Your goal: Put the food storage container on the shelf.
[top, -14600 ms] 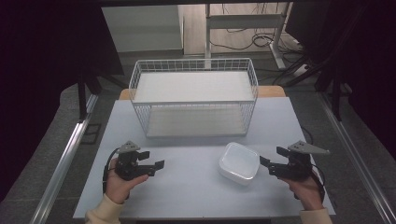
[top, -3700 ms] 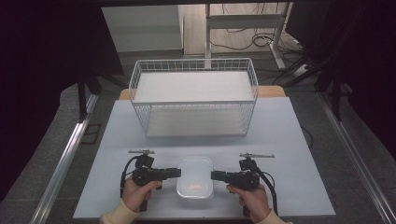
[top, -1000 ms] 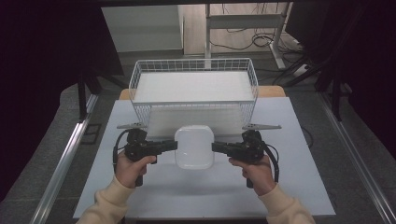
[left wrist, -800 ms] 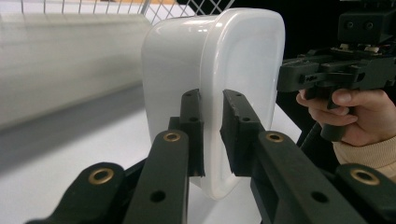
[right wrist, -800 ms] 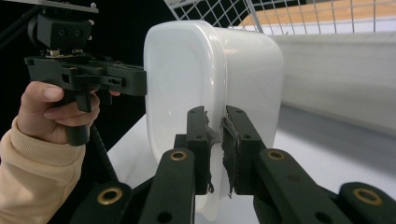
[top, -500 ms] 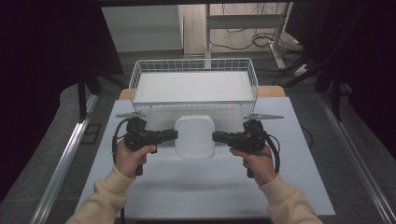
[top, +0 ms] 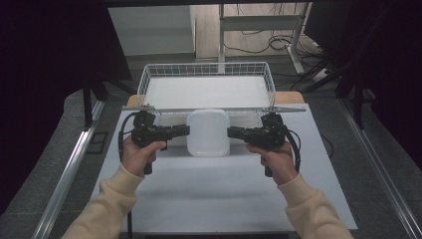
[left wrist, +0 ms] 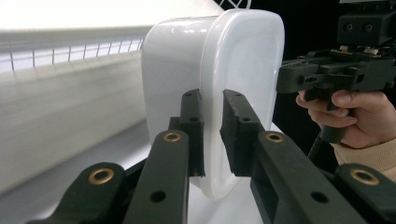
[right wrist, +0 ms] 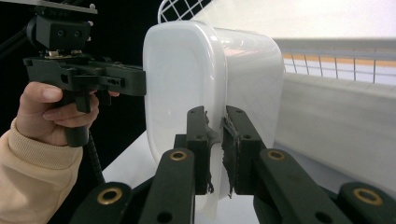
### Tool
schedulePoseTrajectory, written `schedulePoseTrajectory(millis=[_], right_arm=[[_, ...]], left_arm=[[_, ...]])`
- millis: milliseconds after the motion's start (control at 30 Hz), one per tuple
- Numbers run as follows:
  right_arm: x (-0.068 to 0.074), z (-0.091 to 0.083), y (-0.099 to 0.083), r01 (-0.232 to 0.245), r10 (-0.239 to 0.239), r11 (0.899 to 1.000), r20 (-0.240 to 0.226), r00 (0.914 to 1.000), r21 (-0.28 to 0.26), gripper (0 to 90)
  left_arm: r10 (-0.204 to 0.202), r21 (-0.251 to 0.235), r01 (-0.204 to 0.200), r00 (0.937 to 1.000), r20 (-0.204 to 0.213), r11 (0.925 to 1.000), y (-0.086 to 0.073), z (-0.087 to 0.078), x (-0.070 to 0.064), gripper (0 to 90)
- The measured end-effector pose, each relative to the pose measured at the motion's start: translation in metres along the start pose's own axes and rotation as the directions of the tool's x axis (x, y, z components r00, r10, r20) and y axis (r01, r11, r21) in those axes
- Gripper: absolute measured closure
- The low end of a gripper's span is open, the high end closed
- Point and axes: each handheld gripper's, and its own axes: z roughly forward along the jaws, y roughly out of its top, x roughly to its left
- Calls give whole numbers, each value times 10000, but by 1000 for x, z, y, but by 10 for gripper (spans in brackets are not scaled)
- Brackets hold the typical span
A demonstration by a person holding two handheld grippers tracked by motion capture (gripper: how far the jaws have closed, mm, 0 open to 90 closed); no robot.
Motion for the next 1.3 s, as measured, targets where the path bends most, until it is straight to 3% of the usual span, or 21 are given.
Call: schedulePoseTrajectory(millis=[967, 1300], right_arm=[[-5, 0, 66, 409, -402, 9983, 175, 9990, -415, 808], [-13, 6, 96, 403, -394, 9986, 266, 9989, -355, 808]], left_arm=[[423, -235, -427, 9989, -180, 9988, 69, -2, 2, 799], [405, -281, -412, 9988, -270, 9988, 99, 3, 13, 798]])
